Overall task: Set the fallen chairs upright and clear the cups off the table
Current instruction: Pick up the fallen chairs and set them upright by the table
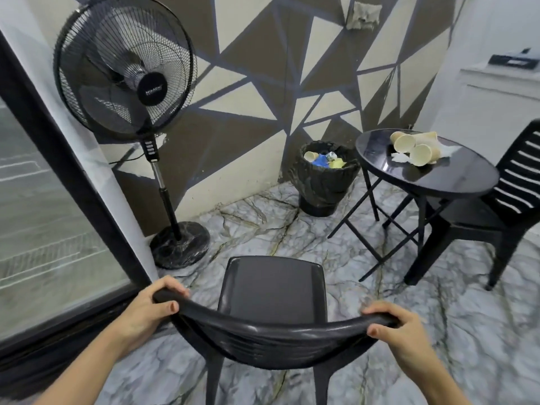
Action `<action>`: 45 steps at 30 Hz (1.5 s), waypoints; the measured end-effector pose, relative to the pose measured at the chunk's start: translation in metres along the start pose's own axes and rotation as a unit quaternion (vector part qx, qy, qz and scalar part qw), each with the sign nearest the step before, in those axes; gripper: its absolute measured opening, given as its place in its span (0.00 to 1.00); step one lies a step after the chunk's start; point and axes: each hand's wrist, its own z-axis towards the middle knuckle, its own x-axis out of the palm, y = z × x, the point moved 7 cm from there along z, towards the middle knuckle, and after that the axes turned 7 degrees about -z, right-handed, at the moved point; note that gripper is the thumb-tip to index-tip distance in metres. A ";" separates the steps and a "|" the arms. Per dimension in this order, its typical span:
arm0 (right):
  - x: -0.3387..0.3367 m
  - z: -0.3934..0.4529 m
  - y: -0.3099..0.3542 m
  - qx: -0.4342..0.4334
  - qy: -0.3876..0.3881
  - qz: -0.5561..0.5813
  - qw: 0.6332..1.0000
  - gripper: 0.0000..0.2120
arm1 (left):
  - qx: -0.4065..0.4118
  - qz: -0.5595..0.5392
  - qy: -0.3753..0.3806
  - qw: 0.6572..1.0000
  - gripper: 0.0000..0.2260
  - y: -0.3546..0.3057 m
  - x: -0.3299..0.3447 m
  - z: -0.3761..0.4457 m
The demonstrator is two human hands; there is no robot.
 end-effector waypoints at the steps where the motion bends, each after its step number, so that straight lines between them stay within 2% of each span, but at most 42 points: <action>1: -0.015 -0.002 -0.003 0.002 -0.018 -0.001 1.000 0.12 | -0.002 0.001 0.013 1.000 0.22 0.002 0.013 0.010; 5: -0.070 -0.013 -0.011 0.000 -0.087 -0.007 0.996 0.13 | -0.026 -0.005 0.076 0.997 0.14 0.014 0.065 0.054; 8: -0.102 -0.020 -0.017 -0.003 -0.138 -0.023 0.990 0.13 | -0.028 0.010 0.101 0.994 0.24 0.018 0.094 0.092; 11: -0.125 -0.016 -0.021 0.014 -0.164 -0.014 0.986 0.13 | -0.033 0.030 0.142 0.989 0.25 0.018 0.127 0.130; 15: -0.140 0.020 -0.002 0.024 -0.203 -0.010 0.979 0.12 | -0.012 0.015 0.136 0.990 0.26 -0.003 0.156 0.184; 19: -0.147 0.073 0.024 0.008 -0.204 -0.031 0.979 0.07 | -0.005 -0.022 0.142 0.990 0.29 -0.033 0.177 0.235; 21: -0.155 0.098 0.031 0.003 -0.202 -0.009 0.979 0.06 | -0.009 -0.034 0.147 0.988 0.35 -0.040 0.183 0.255; 23: -0.162 0.111 0.039 0.015 -0.187 0.034 0.982 0.07 | -0.014 -0.033 0.157 0.987 0.36 -0.042 0.189 0.265; 27: -0.165 0.139 0.054 0.056 -0.119 0.078 0.988 0.07 | -0.007 -0.028 0.138 0.990 0.33 -0.045 0.193 0.290; 30: -0.167 0.144 0.049 0.061 -0.146 0.114 0.981 0.13 | -0.012 -0.027 0.135 0.990 0.31 -0.046 0.193 0.307; 31: -0.169 0.145 0.046 0.061 -0.164 0.123 0.977 0.17 | -0.017 -0.028 0.145 0.989 0.28 -0.046 0.194 0.312; 34: -0.176 0.152 0.050 0.038 -0.207 0.129 0.969 0.22 | -0.009 -0.051 0.155 0.987 0.06 -0.047 0.201 0.333; 35: -0.178 0.157 0.051 0.034 -0.218 0.131 0.967 0.23 | -0.003 -0.058 0.150 0.987 0.04 -0.047 0.203 0.341; 40: -0.182 0.192 0.069 0.017 -0.260 0.147 0.954 0.19 | -0.006 -0.094 0.151 0.984 0.02 -0.060 0.219 0.391; 43: -0.186 0.210 0.079 0.002 -0.285 0.148 0.947 0.14 | 0.007 -0.087 0.180 0.980 0.01 -0.071 0.235 0.432; 45: -0.191 0.220 0.081 -0.005 -0.307 0.148 0.940 0.16 | 0.011 -0.087 0.204 0.975 0.02 -0.074 0.249 0.459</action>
